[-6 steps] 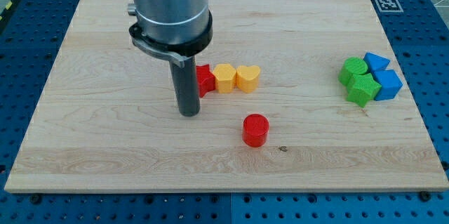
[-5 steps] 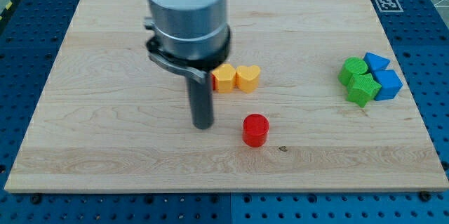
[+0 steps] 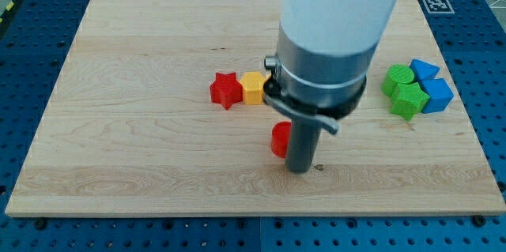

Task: Push red circle towards yellow heart

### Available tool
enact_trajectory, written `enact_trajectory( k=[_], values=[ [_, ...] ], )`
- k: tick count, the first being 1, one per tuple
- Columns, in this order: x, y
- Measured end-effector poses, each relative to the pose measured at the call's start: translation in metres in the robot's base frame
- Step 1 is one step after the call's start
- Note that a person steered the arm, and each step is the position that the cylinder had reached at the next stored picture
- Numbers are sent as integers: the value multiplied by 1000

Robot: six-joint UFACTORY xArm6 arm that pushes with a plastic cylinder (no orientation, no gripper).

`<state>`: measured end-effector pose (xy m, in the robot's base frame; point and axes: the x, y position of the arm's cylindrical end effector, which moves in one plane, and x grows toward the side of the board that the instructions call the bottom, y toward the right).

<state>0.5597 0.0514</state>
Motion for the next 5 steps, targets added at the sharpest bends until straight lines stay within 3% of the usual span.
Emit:
enact_trajectory(
  k=[1,3,5],
  values=[
    [-16,0],
    [9,1],
    [4,-36]
  ],
)
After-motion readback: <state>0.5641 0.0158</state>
